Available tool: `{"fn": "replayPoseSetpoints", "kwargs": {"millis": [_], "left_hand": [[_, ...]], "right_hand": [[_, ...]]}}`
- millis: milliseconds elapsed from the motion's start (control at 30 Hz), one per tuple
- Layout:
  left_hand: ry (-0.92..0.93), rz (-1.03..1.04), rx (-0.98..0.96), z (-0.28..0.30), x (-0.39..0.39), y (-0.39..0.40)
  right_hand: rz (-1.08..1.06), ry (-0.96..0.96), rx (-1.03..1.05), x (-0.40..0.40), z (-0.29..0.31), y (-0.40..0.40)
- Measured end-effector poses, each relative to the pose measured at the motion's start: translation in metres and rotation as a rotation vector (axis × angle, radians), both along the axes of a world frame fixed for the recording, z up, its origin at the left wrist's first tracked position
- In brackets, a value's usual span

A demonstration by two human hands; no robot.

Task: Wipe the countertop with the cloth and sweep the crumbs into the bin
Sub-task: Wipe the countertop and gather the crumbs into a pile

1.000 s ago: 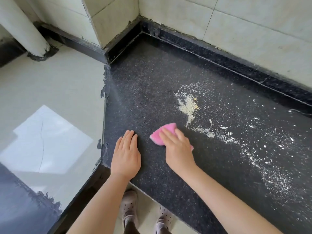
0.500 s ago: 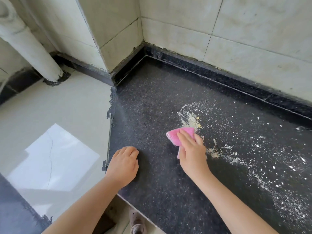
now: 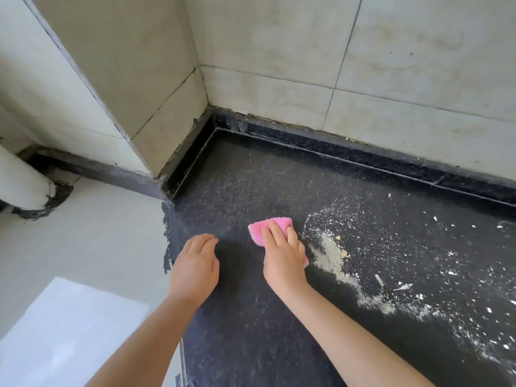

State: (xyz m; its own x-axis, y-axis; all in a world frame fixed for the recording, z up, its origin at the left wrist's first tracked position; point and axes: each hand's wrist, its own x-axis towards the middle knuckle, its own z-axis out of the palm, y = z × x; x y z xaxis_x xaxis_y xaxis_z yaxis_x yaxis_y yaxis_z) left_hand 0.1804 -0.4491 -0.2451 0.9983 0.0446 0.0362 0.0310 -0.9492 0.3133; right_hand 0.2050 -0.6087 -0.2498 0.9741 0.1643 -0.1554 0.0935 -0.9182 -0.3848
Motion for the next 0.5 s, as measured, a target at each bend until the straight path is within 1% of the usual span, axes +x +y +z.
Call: {"fn": "replayPoseSetpoints", "kwargs": {"millis": [33, 133, 167, 267, 300, 367, 500], "left_hand": [[0.013, 0.007, -0.048, 0.001, 0.010, 0.004], [0.053, -0.010, -0.094, 0.004, 0.038, 0.012], [0.083, -0.020, -0.103, 0.003, 0.048, 0.015], [0.144, -0.023, -0.103, 0.000, 0.079, 0.020], [0.164, -0.026, -0.092, -0.002, 0.088, 0.020], [0.190, -0.010, -0.088, -0.008, 0.102, 0.020], [0.217, -0.020, -0.037, -0.025, 0.117, 0.021]], "right_hand": [[-0.049, -0.032, -0.021, 0.002, -0.002, -0.004], [-0.103, -0.089, -0.184, -0.001, -0.004, -0.023], [-0.121, -0.094, -0.182, 0.000, -0.002, -0.026], [-0.115, -0.270, -0.145, 0.021, 0.006, -0.018], [-0.103, -0.286, -0.121, 0.033, 0.012, -0.010], [-0.072, -0.259, -0.087, 0.062, 0.026, 0.012], [0.019, -0.098, -0.089, 0.128, 0.029, 0.047]]}}
